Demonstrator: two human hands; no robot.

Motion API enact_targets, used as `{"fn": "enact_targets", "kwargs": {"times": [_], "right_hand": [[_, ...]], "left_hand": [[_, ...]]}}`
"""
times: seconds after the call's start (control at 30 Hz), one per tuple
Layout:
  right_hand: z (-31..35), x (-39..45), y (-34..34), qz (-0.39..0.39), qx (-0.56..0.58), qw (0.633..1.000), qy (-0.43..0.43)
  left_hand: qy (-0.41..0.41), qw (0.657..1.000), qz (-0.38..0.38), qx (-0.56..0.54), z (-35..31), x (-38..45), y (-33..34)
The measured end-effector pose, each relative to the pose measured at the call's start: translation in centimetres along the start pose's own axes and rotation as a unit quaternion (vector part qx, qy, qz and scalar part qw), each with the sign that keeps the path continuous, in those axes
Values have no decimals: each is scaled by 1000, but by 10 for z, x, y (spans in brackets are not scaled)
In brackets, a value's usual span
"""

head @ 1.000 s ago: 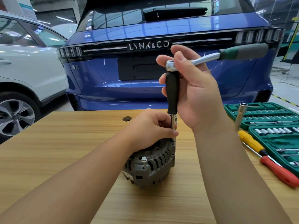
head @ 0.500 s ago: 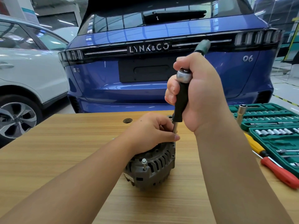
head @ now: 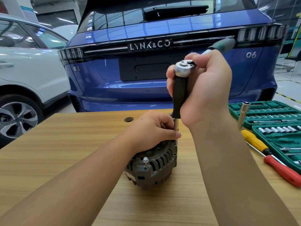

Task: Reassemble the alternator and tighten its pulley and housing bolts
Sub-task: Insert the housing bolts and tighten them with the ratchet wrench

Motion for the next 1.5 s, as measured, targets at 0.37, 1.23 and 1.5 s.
{"fn": "enact_targets", "kwargs": {"times": [0.37,1.23,1.5], "right_hand": [[-9,-8,17,117,-92,967,-206],[-18,6,-3,182,-26,981,62],[2,-2,8,219,-167,941,-198]], "left_hand": [[26,999,-14,-35,-5,-5,-3],[-10,999,40,-13,3,2,1],[-14,999,33,5,3,1,0]]}}
Point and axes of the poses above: each hand's wrist, its own x-axis towards the middle knuckle, its own y-axis out of the palm, z = x × y, the point moved 8 cm from there along x, towards the middle knuckle, and after that the axes turned 9 degrees about -y, right-handed, at the moved point
